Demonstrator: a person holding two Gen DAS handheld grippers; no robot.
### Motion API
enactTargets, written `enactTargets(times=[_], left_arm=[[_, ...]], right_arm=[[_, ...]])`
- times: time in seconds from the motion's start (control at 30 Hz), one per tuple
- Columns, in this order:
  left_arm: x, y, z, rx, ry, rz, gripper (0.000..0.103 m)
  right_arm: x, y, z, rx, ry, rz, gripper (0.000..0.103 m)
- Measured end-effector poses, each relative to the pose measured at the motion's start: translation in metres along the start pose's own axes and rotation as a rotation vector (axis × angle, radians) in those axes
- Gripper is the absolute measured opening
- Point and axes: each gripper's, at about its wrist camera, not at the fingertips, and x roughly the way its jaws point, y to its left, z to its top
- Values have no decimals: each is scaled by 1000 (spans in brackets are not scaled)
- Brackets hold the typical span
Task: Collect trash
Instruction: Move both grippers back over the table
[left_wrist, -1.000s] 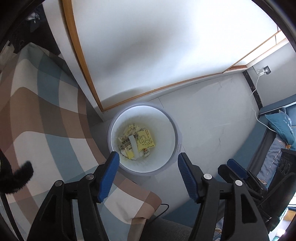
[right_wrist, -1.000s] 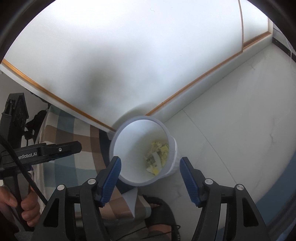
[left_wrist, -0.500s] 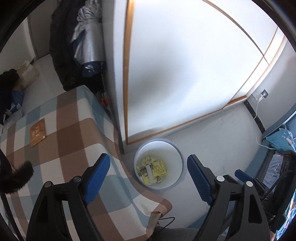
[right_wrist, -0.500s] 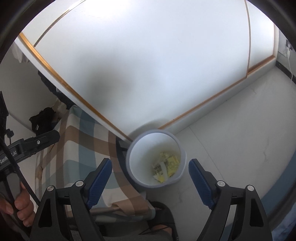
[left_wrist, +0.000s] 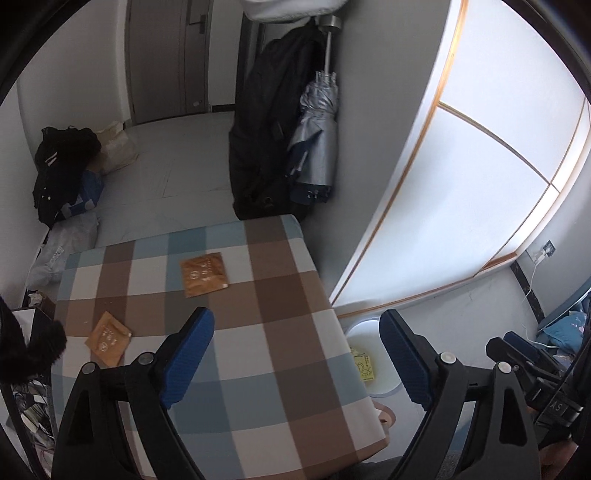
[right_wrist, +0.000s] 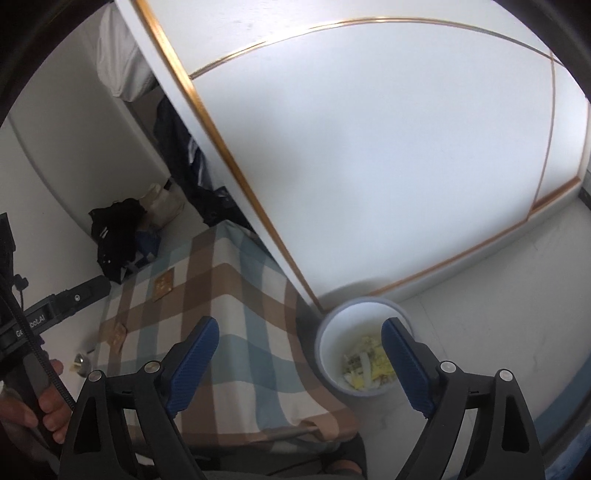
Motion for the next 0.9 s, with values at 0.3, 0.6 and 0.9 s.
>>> enactTargets(times=[0.3, 0.6, 0.9], left_arm=[[-29, 103, 6, -97, -59, 95, 89], [-17, 188, 0, -283, -52, 100, 89], [-6, 247, 1, -437, 8, 149, 89]], right_arm=[[18, 90, 30, -135, -12, 70, 94], [96, 185, 38, -281, 99, 141, 94], [223, 228, 25, -348, 309, 84, 93]])
